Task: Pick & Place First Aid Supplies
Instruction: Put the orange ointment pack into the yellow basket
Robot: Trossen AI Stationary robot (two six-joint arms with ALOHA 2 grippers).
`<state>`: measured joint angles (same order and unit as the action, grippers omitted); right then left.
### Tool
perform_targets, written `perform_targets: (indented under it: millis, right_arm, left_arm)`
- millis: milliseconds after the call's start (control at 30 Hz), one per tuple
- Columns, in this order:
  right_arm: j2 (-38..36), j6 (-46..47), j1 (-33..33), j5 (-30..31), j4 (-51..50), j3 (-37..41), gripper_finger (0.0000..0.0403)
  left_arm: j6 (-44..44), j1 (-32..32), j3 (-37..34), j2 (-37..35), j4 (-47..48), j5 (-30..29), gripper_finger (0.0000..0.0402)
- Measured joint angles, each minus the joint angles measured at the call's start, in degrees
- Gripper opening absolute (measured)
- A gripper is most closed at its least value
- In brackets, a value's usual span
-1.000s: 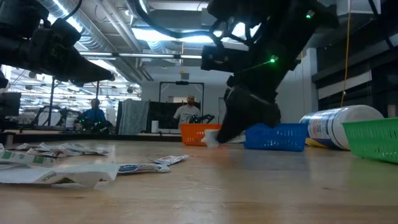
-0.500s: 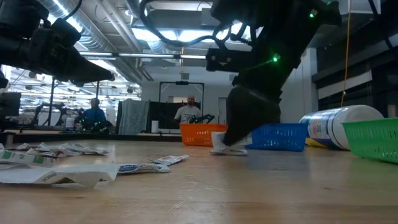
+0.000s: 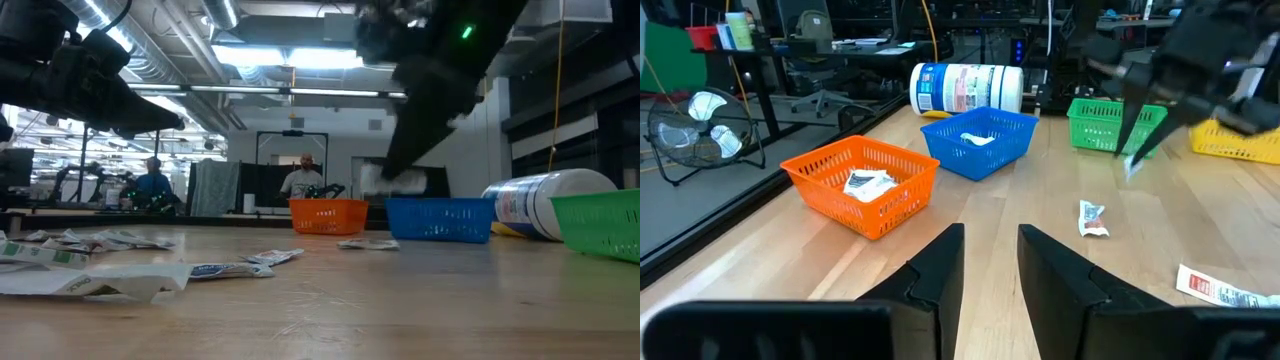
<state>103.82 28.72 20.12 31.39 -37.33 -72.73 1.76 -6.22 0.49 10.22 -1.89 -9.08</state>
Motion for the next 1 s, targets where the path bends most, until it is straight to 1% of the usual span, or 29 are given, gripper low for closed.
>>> perform_targets:
  millis: [300,367,600,767,1000]
  right_arm:
    - [-8.3,4.6,3.1,-4.5,-8.9,0.0,0.0093]
    - [-10.2,6.3,3.9,-6.4,-10.8,0.0,0.0093]
    - [-16.4,11.0,7.3,-19.8,-15.1,0.0,0.0074]
    - [-19.9,13.2,9.9,-26.7,-15.3,0.0,0.0059]
    - [-20.3,13.3,12.1,-27.5,-15.3,0.0,0.005]
  left_arm:
    - [0.0,0.0,0.0,0.0,0.0,0.0,0.0091]
    - [0.0,0.0,0.0,0.0,0.0,0.0,0.0091]
    - [0.0,0.0,0.0,0.0,0.0,0.0,0.0091]
    - [0.0,0.0,0.0,0.0,0.0,0.0,0.0092]
    - [0.0,0.0,0.0,0.0,0.0,0.0,0.0091]
